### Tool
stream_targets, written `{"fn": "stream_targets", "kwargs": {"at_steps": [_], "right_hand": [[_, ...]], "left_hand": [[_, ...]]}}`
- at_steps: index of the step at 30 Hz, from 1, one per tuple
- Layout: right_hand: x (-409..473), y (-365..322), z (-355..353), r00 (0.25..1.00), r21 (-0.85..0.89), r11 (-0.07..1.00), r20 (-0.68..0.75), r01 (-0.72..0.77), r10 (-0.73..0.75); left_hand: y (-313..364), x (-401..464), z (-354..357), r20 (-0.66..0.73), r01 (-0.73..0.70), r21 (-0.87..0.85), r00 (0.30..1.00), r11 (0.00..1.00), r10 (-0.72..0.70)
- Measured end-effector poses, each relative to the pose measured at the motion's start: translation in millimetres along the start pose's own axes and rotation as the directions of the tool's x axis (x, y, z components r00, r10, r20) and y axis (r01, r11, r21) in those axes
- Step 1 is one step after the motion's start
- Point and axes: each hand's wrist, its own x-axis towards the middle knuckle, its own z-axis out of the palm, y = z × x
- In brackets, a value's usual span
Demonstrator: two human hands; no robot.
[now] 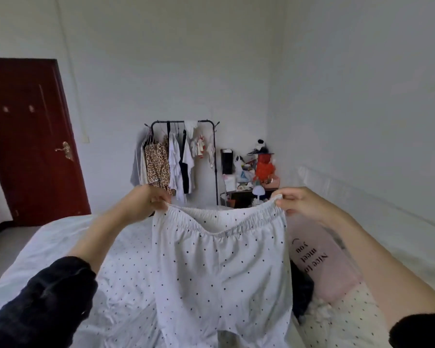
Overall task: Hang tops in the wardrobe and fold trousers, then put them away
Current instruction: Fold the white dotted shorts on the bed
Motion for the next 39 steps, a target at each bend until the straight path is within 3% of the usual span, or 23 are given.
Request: {"fn": "stream_targets", "kwargs": {"at_steps": [3,6,10,12,15,17,19,20,22,24,27,31,34,39], "right_hand": [[-12.5,-4.2,20.4,0.994,-0.074,0.993,0.071,0.092,-0.086],[-14.2,-18.3,41.4,0.982,-0.109,0.981,0.117,0.159,-0.146],[-18.0,-29.5,55.1,0.970,-0.097,0.970,0.120,0.223,-0.211],[-19.9,-25.6,47.9,0.981,-0.082,0.978,0.025,0.194,-0.193],[-17.6,-3.6,27.3,0.971,-0.129,0.991,-0.234,0.020,-0.050],[-14.0,14.7,23.3,0.955,-0.169,0.975,-0.279,-0.147,0.096],[-11.6,26.0,35.0,0.943,-0.202,0.934,-0.219,-0.294,0.249],[-11.6,30.6,44.6,0.933,-0.203,0.918,-0.187,-0.342,0.307],[-15.7,38.9,64.7,0.905,-0.129,0.900,-0.153,-0.417,0.397],[-21.8,48.1,83.9,0.856,-0.016,0.864,-0.146,-0.503,0.496],[-31.5,57.0,114.8,0.800,0.137,0.800,-0.068,-0.584,0.596],[-45.0,56.7,156.0,0.835,0.215,0.812,0.033,-0.542,0.549],[-53.4,53.3,176.2,0.883,0.328,0.824,0.079,-0.462,0.463],[-62.0,55.4,178.8,0.932,0.338,0.870,0.085,-0.359,0.352]], "left_hand": [[2.1,-16.3,17.5,-0.064,-0.088,0.026,0.994,0.996,0.089],[20.1,-21.3,29.1,-0.155,-0.178,-0.086,0.974,0.980,0.164],[36.6,-25.4,39.5,-0.163,-0.244,-0.228,0.964,0.943,0.210],[28.8,-26.5,37.1,-0.199,-0.180,-0.240,0.971,0.954,0.133],[1.6,-27.8,33.8,-0.229,0.069,-0.174,0.967,0.982,-0.109],[-9.3,-29.8,42.1,-0.162,0.219,-0.119,0.958,0.969,-0.236],[-8.8,-31.4,58.3,-0.050,0.347,-0.172,0.932,0.922,-0.360],[-7.8,-32.5,67.5,0.030,0.429,-0.270,0.898,0.862,-0.438],[-6.6,-38.4,83.4,0.236,0.613,-0.475,0.779,0.631,-0.581],[-5.4,-48.2,97.3,0.407,0.710,-0.542,0.690,0.450,-0.598],[5.4,-61.1,117.0,0.575,0.778,-0.535,0.620,0.329,-0.534],[30.7,-73.0,142.8,0.692,0.816,-0.527,0.574,0.238,-0.437],[45.2,-77.4,156.4,0.716,0.811,-0.537,0.583,0.231,-0.384],[51.3,-80.0,160.0,0.745,0.811,-0.560,0.581,0.166,-0.327]]}}
